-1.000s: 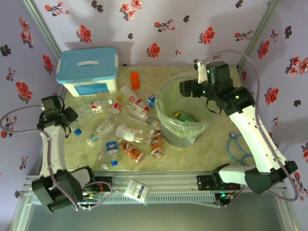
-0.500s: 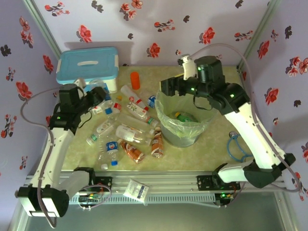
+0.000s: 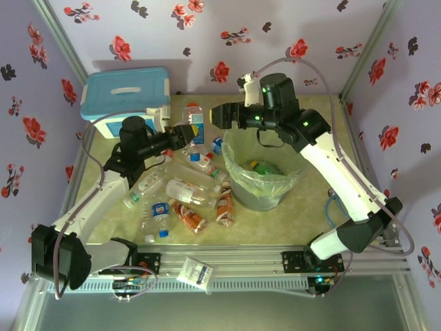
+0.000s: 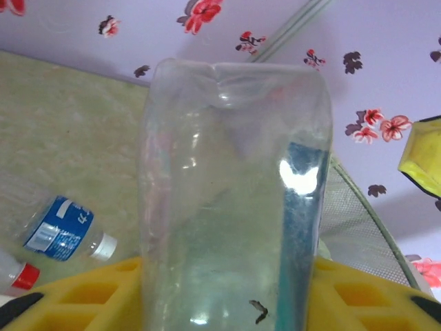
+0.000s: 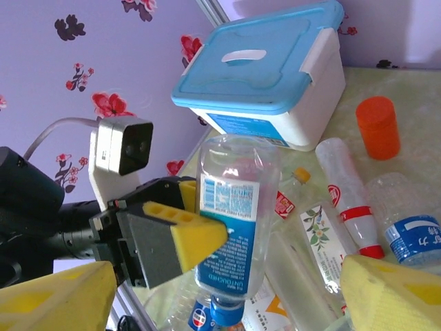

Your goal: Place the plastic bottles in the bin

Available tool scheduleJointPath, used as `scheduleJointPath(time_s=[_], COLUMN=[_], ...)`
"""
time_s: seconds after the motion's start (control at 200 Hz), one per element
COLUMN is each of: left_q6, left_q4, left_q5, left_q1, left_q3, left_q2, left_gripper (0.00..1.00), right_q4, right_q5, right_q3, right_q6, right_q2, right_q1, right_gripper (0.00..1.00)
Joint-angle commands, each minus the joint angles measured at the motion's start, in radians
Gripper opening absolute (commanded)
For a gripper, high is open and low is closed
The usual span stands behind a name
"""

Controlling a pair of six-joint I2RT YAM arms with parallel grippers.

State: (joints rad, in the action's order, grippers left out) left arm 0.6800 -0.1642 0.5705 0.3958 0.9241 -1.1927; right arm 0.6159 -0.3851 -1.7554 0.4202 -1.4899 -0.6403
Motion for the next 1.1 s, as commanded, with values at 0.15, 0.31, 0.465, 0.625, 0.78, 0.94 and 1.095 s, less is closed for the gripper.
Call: scheduleJointPath(time_s=[0.15,0.31,0.465,0.625,0.78,0.94,1.095], left_q6=[-0.164,-0.154,-0.162,-0.167,-0.169,-0.169,-0.165], left_q4=[0.024,-0.019,-0.03,-0.057,-0.057,-0.061,-0.108], left_q5=[-0.049,-0.052,-0.058,-0.057,-0.059,-0.092,-0.127], left_q1=[0.066,0.091,0.102,0.114,0.114,0.114,0.116], left_q3=[0.054,0.056,0.061,0.057,0.061,0.056,0.027], left_q2=[-0.004,-0.021,-0.026,-0.024,-0.023,-0.018,0.002], left_gripper=[0.48,0.48,0.47,0.47,0.47,0.49,0.64], right_q4=[0.023,0.015,-0.036,-0.05,-0.07,-0.074,-0.094], right_q5=[0.098,0.095,0.045,0.05,0.02,0.001,-0.002], right_q3=[-0.097,-0.113,-0.095,-0.096,-0.103,-0.109,-0.111], right_q6=[0.012,0.042,0.068,0.076,0.097,0.094,0.096], right_q2=[-0.097,-0.155,-0.185,-0.211,-0.237,-0.241,-0.244], right_q1=[-0.057,-0.062,-0.064,-0.064,-0.064,-0.062,-0.061], right_gripper=[0.88,0.88,0.85,0.83,0.71,0.55,0.49])
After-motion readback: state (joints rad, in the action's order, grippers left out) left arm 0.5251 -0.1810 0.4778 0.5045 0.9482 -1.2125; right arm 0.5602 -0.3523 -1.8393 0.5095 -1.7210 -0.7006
